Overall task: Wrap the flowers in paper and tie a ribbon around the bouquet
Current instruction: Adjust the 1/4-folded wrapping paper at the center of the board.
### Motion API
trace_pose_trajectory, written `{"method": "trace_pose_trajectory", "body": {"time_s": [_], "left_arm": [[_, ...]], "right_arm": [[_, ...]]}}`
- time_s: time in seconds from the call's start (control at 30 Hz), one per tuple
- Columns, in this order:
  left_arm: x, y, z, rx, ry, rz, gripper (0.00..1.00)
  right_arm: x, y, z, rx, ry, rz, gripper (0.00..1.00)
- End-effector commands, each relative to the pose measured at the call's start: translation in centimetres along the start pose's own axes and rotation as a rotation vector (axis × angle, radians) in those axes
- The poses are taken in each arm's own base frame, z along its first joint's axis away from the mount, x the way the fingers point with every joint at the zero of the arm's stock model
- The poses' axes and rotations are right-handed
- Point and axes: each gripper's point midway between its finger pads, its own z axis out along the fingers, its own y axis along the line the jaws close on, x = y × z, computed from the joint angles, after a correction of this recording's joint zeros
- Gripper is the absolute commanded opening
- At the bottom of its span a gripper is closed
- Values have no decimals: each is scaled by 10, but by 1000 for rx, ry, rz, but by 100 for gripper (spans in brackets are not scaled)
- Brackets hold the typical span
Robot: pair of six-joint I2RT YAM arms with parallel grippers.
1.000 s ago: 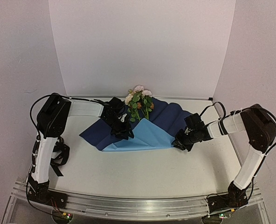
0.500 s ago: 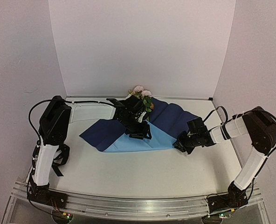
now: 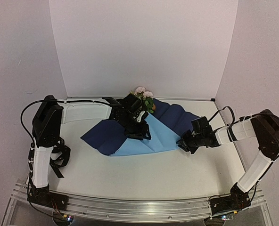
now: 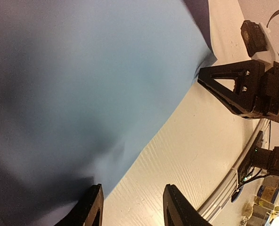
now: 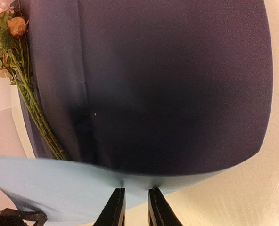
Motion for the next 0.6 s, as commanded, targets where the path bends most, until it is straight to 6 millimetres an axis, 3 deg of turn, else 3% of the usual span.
{"method": "trace_pose_trajectory", "body": {"time_s": [0.0, 0.23, 0.4, 0.57], "left_arm": [[10, -2, -22, 2, -11, -32, 43], [0, 17, -16, -55, -23, -26, 42], [-28, 20, -10, -57, -47, 26, 42], [-44, 28, 4, -48, -28, 45, 41]], "right_arm": [[-7, 17, -3, -31, -19, -21, 19], [-5, 13, -3, -24, -16, -29, 19], [-4, 30, -9, -41, -14, -116, 21], [0, 56, -12, -66, 8, -231, 24]]}}
